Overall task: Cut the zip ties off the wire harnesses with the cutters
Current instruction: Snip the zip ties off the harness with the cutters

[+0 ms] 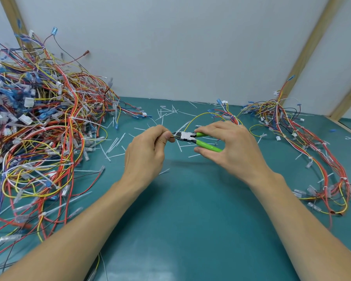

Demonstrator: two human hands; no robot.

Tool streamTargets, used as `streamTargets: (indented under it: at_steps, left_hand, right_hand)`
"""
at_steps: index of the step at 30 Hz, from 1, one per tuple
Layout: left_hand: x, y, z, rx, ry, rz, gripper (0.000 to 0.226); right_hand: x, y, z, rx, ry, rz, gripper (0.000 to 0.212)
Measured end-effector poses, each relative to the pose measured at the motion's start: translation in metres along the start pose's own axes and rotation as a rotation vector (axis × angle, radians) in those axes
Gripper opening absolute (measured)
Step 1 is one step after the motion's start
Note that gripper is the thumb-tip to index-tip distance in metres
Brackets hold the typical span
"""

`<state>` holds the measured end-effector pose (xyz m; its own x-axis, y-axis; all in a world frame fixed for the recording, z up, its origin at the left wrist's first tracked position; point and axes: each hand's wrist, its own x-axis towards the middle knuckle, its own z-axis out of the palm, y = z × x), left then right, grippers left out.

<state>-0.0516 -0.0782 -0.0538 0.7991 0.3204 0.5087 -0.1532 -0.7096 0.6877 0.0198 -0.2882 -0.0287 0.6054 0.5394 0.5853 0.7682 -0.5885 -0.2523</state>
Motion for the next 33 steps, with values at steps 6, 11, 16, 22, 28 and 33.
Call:
streamTargets:
  at_steps: [6, 11, 16, 22, 28, 33]
  left_hand:
    - [-0.0004, -0.0008, 0.0010, -0.020, -0.013, -0.007, 0.025]
    - [0.0000, -0.0011, 0.0012, -0.016, -0.012, -0.014, 0.025]
    - [-0.0001, -0.0021, 0.0014, -0.025, -0.007, -0.025, 0.026]
    - [-0.0001, -0.0019, 0.0018, -0.027, -0.002, -0.023, 0.026]
    - [-0.0006, -0.0022, 0.0021, -0.038, 0.009, -0.020, 0.026]
    - [-0.0002, -0.0032, 0.0027, -0.045, 0.014, -0.026, 0.026]
  right_hand:
    - [-0.0003, 0.0003, -0.0003, 0.026, 0.005, 0.020, 0.033]
    - [0.0004, 0.0005, 0.0000, 0.022, 0.005, 0.013, 0.033]
    - [0.0003, 0.0005, -0.0002, 0.030, 0.022, 0.018, 0.030]
    - [-0.0002, -0.0012, -0.0016, 0.051, 0.005, 0.029, 0.024]
    - [0.0004, -0.0022, -0.0007, 0.056, -0.009, 0.017, 0.018]
    - [-0.0005, -0.0044, -0.0001, 0.027, 0.005, 0.038, 0.017]
